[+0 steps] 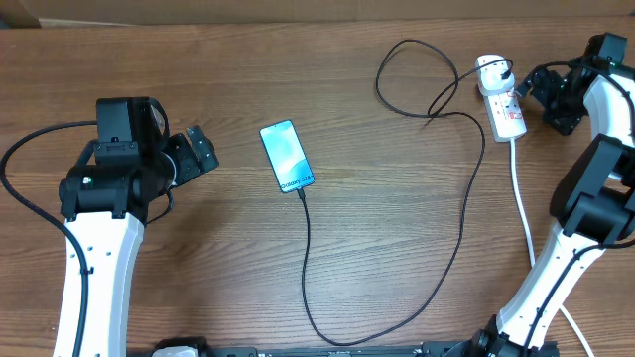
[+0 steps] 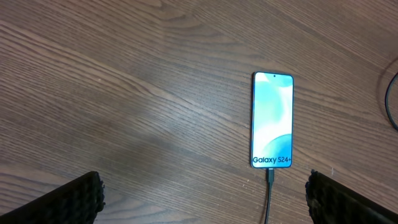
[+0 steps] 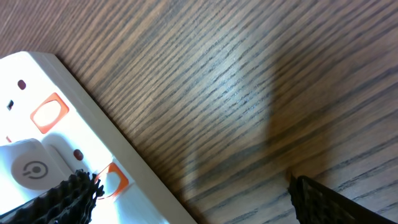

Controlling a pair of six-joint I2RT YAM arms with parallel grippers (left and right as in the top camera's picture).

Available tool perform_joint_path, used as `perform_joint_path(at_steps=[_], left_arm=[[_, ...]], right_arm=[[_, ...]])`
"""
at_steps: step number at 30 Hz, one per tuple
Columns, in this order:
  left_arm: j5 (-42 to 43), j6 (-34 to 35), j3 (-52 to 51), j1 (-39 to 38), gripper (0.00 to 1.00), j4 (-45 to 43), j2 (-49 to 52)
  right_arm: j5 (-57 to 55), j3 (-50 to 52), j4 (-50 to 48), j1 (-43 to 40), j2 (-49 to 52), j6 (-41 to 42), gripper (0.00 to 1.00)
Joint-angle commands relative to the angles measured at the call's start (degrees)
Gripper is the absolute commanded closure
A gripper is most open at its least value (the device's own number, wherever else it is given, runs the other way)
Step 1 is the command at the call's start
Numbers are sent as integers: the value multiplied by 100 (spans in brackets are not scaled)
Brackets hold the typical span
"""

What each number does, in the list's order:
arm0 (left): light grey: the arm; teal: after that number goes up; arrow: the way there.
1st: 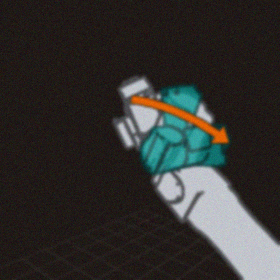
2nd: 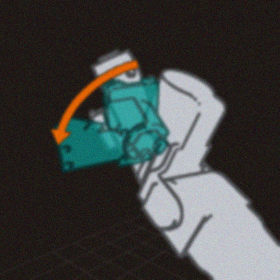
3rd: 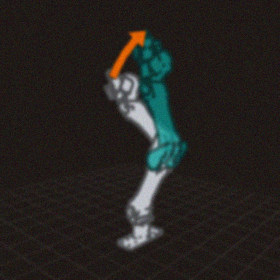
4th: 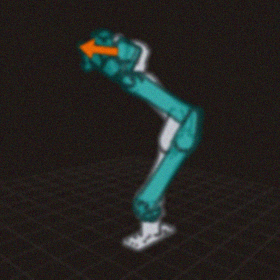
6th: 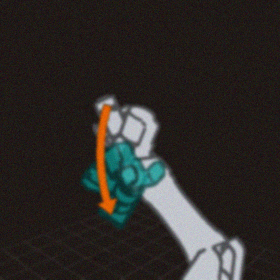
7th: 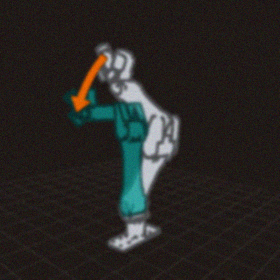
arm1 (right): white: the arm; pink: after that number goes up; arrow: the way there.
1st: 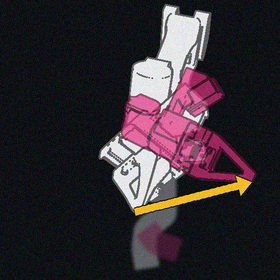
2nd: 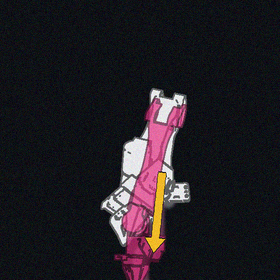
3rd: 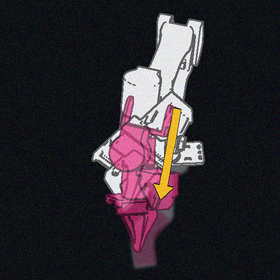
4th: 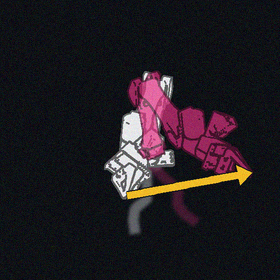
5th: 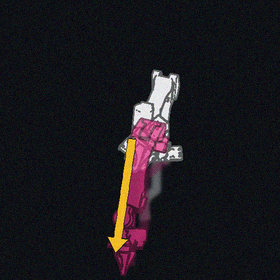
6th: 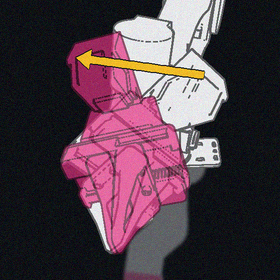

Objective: Plug charger to phone and switch on socket
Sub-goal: 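Hold the right gripper on the switch while the left arm stays raised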

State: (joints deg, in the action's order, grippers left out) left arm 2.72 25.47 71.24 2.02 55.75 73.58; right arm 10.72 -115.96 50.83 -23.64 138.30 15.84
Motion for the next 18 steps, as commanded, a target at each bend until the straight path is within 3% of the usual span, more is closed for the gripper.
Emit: perform_joint_path(at_steps=[1,18], left_arm=[[-17,-63,17,31,0,-13,28],[-17,-63,17,31,0,-13,28]], right_arm=[[52,-173,7,15,105,42,0],[-420,-61,0,168,232,44,0]])
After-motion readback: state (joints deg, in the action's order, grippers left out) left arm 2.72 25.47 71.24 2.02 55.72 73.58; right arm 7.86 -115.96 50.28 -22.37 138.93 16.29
